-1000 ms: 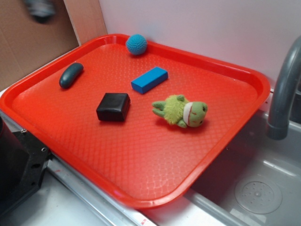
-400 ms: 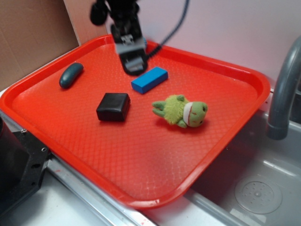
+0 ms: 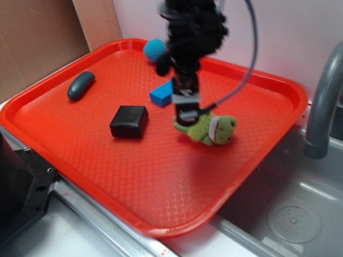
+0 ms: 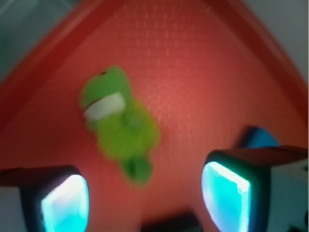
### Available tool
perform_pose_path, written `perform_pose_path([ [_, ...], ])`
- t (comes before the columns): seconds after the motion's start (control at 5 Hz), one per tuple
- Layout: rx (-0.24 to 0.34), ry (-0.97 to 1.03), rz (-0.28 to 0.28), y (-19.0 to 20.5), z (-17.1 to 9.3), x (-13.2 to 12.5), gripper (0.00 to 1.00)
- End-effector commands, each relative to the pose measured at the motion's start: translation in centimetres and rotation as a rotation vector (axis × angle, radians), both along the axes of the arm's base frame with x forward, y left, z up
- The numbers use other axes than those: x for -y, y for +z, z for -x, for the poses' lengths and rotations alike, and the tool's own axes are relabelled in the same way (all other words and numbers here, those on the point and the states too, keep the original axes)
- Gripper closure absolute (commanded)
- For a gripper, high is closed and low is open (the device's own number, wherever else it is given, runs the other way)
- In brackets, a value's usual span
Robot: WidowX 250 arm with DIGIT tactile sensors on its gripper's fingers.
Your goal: Grab the green animal.
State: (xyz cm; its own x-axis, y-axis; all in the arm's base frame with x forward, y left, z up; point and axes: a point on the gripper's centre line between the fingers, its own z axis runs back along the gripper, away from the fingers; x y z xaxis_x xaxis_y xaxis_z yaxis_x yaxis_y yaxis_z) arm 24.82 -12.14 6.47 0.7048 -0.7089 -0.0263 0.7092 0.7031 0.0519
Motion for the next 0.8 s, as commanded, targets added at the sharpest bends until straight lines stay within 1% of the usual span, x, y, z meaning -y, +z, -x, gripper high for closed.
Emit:
perform_pose_path([
  [0.0,-0.018,-0.159,0.016,-3.44,-1.92,2.53,0.0],
  [0.2,-0.036,-0.198,0.034,-3.82,-1.3,2.82,0.0],
  [0.4,-0.05,-0.19,0.03,-4.02,-1.22,2.89,1.0],
  [0.6,-0.051,-0.172,0.045,-4.01,-1.59,2.35,1.0],
])
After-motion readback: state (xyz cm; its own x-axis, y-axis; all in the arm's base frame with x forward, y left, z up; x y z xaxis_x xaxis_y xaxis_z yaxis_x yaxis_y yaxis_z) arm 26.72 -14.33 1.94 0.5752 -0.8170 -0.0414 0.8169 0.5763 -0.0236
